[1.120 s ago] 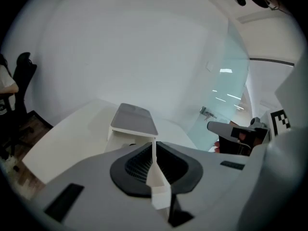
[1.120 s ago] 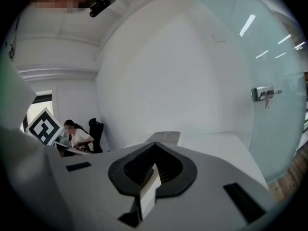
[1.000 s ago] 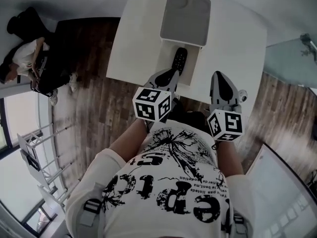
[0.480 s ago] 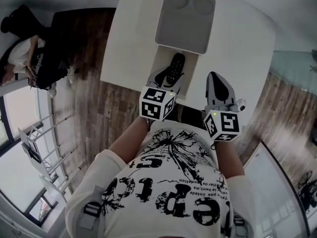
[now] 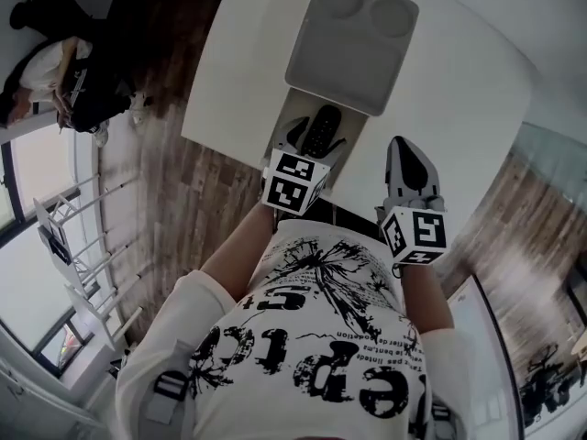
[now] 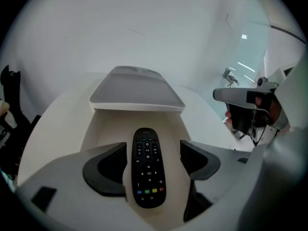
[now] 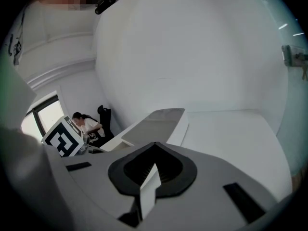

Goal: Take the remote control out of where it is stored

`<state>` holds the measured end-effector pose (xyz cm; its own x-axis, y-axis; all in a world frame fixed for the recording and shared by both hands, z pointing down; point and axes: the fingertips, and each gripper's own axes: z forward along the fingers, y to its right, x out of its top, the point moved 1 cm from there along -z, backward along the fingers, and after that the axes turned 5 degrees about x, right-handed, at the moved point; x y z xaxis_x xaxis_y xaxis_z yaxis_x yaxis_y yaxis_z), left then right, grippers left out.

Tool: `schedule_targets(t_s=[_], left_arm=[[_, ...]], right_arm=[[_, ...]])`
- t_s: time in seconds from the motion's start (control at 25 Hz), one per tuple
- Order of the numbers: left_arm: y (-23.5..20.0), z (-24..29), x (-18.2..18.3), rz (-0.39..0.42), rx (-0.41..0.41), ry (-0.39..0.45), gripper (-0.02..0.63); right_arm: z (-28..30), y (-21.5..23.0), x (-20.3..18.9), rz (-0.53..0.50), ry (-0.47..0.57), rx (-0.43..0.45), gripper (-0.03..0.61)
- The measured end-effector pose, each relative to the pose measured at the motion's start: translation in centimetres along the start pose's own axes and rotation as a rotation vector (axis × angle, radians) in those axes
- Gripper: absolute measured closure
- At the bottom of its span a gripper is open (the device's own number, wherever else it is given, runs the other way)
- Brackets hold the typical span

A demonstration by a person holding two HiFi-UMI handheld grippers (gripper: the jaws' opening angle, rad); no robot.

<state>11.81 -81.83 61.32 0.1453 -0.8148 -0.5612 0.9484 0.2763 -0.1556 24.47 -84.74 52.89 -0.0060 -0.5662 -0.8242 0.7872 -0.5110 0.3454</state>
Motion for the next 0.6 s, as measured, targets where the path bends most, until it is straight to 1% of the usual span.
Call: schedule_targets(t_s=[0.16,0.32,0.44,0.6], left_arm=[[-0.2,1.1,-0.9,-0.027,0.017,-0.057,0.282],[-0.8,1.8,-1.3,-0.037,0.068,-0.092,0.282],[-1.0,2.8,-1.9,-0.004,0.11,-0.119,0.282],[-1.2,2.9,-2.0,0.041,0.164,-0.13,0.282]], right_arm=[[0.7,1.4,0.1,0.01,-0.009,0.006,0.584],[1.3,2.1,0.1,0.033,-0.016,0.012,0.584],[1.7,2.4,0.2,0.047,-0.014,0.014,0.584],[1.7,2.7,0.7,0.042,-0.006,0.016,0.584]])
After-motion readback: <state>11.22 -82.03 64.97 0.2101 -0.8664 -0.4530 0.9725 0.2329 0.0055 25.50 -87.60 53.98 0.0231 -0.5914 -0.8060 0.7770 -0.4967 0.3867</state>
